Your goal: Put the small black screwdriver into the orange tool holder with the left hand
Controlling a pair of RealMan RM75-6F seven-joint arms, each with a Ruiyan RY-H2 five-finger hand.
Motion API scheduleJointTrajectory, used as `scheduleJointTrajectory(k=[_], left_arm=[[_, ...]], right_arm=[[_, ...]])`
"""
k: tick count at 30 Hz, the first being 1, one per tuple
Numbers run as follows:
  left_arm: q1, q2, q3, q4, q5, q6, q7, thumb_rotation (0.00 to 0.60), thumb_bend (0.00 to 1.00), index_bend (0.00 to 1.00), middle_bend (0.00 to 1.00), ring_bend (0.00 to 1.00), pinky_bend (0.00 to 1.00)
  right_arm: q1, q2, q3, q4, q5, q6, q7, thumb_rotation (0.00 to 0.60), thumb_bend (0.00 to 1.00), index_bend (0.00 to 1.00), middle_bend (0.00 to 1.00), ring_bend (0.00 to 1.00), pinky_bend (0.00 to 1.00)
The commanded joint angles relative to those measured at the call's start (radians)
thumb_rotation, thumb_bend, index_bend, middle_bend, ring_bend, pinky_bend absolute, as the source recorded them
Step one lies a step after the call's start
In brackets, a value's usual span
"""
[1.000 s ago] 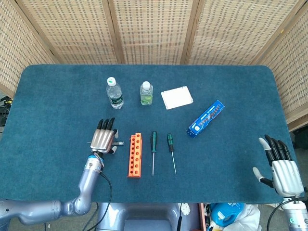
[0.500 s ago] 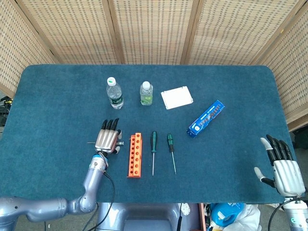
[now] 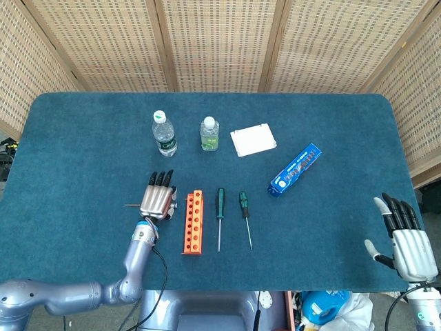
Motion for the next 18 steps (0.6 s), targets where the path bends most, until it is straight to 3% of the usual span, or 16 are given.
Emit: scheduleJointTrajectory(k=[1,18], left_arm=[[-0.002,-0.002,0.002,0.003,-0.003,0.000,0.002,0.600,0.30,0.48,0.01,0.00,0.00],[-0.010,-0.023,0.020,0.033,-0.021,0.004,0.007,0.600,0.30,0.57,0.03,0.00,0.00]], right_arm=[[-0.001,0.001,0.000,0.000,0.000,0.001,0.002,0.600,0.28,0.00,0.00,0.00,0.00],[-0.003,0.003,0.000,0.001,-0.003,0.006,0.009,0.600,0.28,0.00,0.00,0.00,0.00]])
